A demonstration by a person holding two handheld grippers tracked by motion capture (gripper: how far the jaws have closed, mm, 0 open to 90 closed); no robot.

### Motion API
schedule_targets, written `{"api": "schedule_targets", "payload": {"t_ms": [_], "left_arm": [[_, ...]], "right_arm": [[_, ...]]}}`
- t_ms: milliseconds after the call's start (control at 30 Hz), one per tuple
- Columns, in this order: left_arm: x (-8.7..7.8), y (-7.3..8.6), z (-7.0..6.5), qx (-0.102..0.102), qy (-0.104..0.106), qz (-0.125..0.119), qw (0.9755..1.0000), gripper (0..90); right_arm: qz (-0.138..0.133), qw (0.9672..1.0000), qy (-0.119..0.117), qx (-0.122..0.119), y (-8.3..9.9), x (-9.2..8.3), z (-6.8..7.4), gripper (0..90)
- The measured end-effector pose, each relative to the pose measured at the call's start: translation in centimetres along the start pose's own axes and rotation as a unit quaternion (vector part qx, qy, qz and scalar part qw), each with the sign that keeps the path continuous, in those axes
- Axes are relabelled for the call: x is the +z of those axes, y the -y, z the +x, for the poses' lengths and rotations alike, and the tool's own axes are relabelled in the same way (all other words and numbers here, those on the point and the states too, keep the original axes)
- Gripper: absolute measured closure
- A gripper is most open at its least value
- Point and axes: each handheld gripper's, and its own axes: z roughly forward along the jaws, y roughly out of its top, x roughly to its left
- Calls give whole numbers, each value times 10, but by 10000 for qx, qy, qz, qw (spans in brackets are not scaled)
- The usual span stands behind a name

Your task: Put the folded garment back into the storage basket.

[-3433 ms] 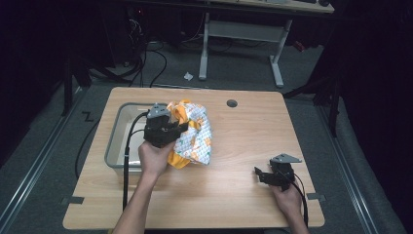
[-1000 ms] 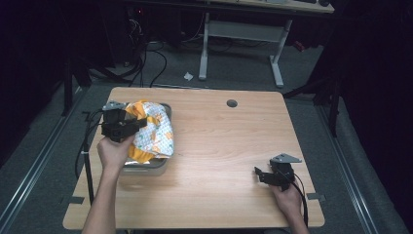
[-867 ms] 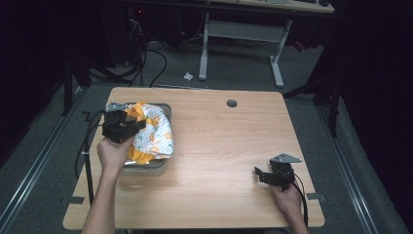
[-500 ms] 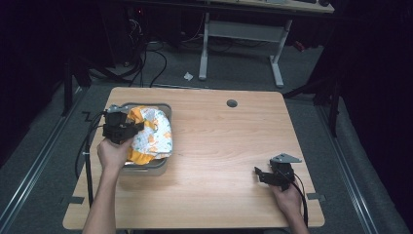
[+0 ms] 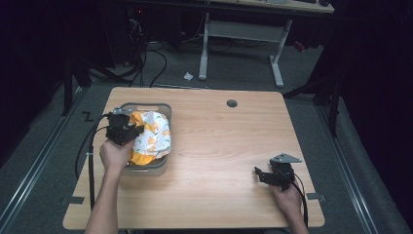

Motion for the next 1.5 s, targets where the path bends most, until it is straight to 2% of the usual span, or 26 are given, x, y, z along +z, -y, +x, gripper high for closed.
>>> {"api": "schedule_targets", "payload": {"t_ms": [533,867,1033,1267,1367,1500], "left_arm": [[17,2,-1,145,-251,312,9991,768],[24,8,4,-138,-350,482,9981,742],[22,8,4,-151,-543,564,9968,684],[17,8,4,-145,-772,407,9961,531],[14,7,3,-169,-808,310,9961,501],[9,7,-2,-81,-812,187,9965,472]], "right_arm": [[0,10000,0,0,0,0,0,271],[0,10000,1,0,0,0,0,271],[0,10000,-2,3,0,0,0,271],[1,10000,0,-1,0,0,0,271],[1,10000,3,1,0,0,0,271],[0,10000,3,0,0,0,0,271]]}}
